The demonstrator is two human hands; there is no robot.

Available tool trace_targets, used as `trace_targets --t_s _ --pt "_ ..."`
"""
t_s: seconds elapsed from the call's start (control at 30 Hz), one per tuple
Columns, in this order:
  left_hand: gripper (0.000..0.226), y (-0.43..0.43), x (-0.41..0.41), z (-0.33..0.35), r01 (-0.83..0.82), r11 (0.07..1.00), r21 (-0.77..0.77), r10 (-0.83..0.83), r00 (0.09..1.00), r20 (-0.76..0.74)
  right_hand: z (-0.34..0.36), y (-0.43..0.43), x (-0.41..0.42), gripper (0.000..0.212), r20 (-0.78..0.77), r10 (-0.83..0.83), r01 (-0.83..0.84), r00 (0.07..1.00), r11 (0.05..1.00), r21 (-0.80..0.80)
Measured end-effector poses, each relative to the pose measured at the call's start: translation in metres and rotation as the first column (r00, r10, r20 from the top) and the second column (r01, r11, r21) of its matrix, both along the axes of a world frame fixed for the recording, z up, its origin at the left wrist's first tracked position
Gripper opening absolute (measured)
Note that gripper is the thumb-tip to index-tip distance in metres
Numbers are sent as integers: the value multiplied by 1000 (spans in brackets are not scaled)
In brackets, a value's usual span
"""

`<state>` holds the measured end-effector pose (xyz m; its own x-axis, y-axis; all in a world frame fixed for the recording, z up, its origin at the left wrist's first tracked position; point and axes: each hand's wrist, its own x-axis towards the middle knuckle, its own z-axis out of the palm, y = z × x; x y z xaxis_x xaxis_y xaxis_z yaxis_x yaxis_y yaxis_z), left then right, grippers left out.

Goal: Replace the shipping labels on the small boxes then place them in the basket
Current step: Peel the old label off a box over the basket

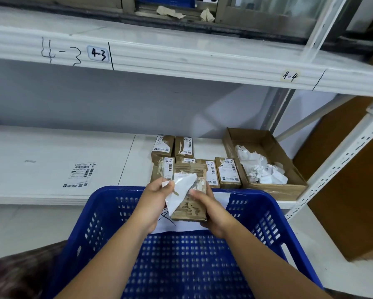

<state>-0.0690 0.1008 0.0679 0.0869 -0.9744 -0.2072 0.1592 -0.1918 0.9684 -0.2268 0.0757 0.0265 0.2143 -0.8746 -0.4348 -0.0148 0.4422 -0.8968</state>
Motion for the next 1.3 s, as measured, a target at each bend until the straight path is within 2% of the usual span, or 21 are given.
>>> trace_targets --t_s 0.07,0.17,0.23,0.27,0.33,0.43,0.5,0.53,0.67,0.93,1.1,1.3 --pt "26 -1 -4 -1 -14 1000 -26 14 1000 15 -3 -2 4 93 30 -63 64 998 998 -26" --pt "24 -2 -5 -7 -116 993 -4 115 985 -129 -5 -5 9 87 37 -106 109 994 992 -67" --pt "36 -3 -3 -14 -99 995 -4 97 982 -160 -9 -7 12 93 1 -130 129 992 987 -100" --pt "42 -4 -3 -16 -59 998 -18 57 992 -114 -12 -7 12 95 -21 -143 140 990 984 -113" --pt "32 -7 -5 -19 -7 999 -40 11 995 101 -14 -7 14 97 -75 -138 126 988 980 -152" --pt "24 -12 -11 -30 -69 992 -108 111 885 453 -17 -8 20 101 -172 -100 63 980 976 -210" --pt "13 -12 -11 -35 -108 978 -181 192 808 557 -18 -9 23 102 -180 -101 56 978 970 -236" --pt "16 -13 -9 -39 -124 972 -200 219 788 575 -18 -9 24 103 -177 -104 60 979 969 -241" --pt "28 -17 0 -41 -220 963 -156 268 841 469 -18 -5 26 103 -158 -93 59 983 976 -208" --pt "23 -10 -1 -31 -211 971 -108 236 899 368 -16 8 20 84 -11 -106 103 994 987 -122" --pt "22 -4 -6 -28 -201 978 -60 210 936 281 -18 12 10 85 -12 -103 101 995 991 -89" --pt "20 -2 -7 -28 -196 980 -35 198 943 266 -17 17 3 80 1 -112 112 994 992 -50"
